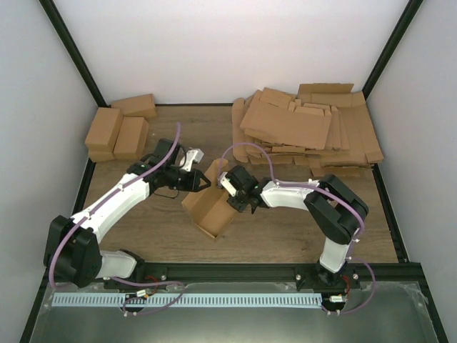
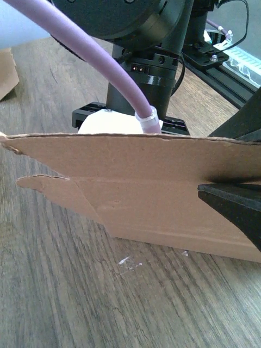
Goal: Fold the paper box
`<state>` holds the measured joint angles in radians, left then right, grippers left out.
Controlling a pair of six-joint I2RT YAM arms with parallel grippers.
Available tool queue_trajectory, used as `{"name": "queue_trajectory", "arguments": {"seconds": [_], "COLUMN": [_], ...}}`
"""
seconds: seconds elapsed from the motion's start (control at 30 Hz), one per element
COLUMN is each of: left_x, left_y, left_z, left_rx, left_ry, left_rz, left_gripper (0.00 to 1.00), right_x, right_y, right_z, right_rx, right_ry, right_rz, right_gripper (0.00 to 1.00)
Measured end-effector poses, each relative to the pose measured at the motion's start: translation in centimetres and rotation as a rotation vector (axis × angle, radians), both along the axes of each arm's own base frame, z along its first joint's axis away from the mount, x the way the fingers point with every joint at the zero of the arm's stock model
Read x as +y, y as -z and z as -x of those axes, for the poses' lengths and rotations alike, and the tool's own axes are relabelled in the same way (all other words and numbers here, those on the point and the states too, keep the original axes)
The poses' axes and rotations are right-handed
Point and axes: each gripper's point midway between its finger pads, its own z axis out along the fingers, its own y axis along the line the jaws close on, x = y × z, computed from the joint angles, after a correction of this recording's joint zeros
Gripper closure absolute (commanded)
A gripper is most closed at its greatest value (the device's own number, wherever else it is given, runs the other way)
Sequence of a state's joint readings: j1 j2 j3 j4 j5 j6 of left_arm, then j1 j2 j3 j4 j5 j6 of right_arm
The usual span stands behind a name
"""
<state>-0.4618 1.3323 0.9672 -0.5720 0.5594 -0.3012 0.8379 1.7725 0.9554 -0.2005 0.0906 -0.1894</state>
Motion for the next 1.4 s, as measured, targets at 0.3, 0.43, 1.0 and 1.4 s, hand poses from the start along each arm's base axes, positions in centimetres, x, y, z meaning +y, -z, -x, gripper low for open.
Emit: {"name": "queue_trajectory", "arguments": {"seconds": [0.3, 0.43, 1.0, 1.4], "left_x": [0.4, 0.2, 4.3, 4.3], "left_y": [-0.1, -0.2, -2.3, 5.0], "left_z": [-0.3, -0.1, -2.1, -4.0], "left_rx": [-0.005, -0.002, -0.049, 0.130], "left_ry": [-0.002, 0.014, -0.164, -0.213], "left_rz": [0.009, 0.022, 0.091, 0.053], "left_gripper": [0.68, 0.55, 0.29, 0.96], "right_x": [-0.2, -0.2, -0.4, -7.1], "right_y": [0.0, -0.3, -7.9, -6.8], "right_z": [0.1, 0.3, 1.9, 4.7], "right_rx": [-0.039, -0.040, -0.034, 0.188], "right_ry": [-0.002, -0.007, 0.057, 0.518], "right_rz": [0.043, 0.032, -0.260, -0.454], "right_gripper": [0.61, 0.54, 0.40, 0.99]}}
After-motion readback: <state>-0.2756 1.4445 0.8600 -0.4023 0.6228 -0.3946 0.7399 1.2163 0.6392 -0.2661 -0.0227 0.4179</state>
